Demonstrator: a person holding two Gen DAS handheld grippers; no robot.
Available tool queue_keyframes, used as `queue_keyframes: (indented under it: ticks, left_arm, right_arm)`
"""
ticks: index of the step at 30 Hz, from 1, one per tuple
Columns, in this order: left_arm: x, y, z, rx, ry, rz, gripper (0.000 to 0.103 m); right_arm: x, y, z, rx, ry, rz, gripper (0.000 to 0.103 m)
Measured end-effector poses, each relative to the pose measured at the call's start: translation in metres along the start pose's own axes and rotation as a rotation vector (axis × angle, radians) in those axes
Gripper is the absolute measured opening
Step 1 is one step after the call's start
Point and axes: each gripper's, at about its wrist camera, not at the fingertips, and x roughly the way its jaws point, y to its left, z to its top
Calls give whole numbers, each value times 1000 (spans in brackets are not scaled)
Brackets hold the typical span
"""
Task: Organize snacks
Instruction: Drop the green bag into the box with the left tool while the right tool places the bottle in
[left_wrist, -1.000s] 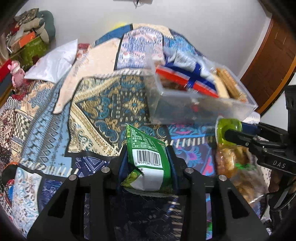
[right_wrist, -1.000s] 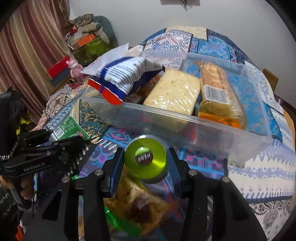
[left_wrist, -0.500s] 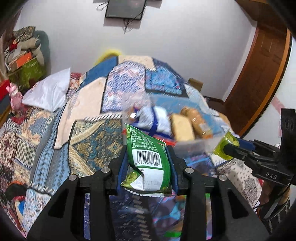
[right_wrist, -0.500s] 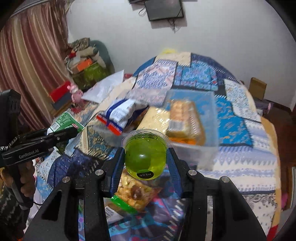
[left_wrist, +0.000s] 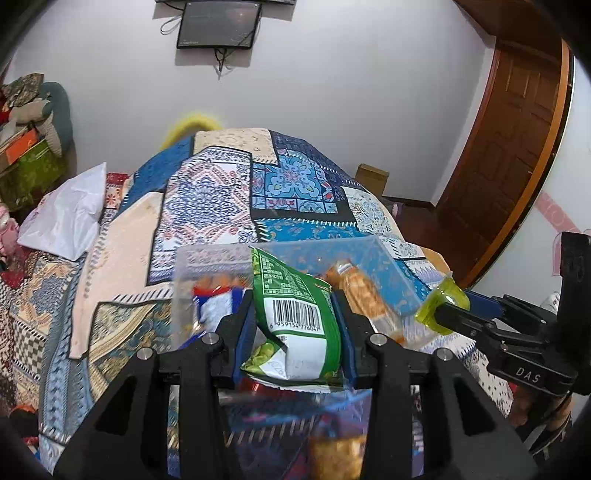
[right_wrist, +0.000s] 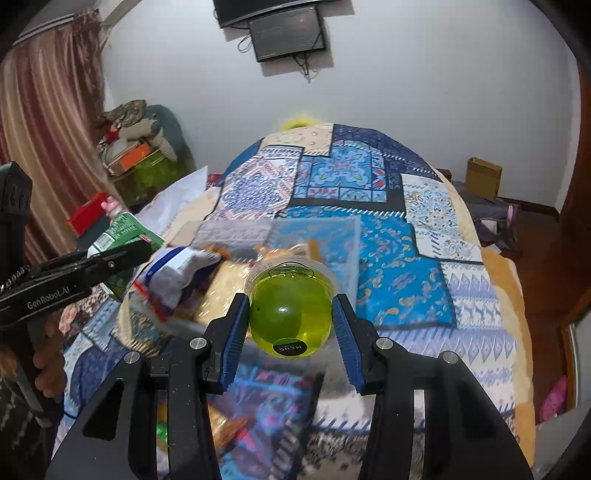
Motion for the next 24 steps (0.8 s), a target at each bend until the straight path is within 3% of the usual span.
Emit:
queue_keyframes:
  ticks: [13,18,24]
  left_arm:
    - [76,-15,21,41,62,57,39]
    - [83,-15,22,40,60,94,43]
    - [59,-16,22,32,38,73,50]
  right_arm:
    - [53,-19,22,31,11,-18,43]
    - [63,-18,24,26,21,-27,43]
    - [48,-16,25,15,3,-48,43]
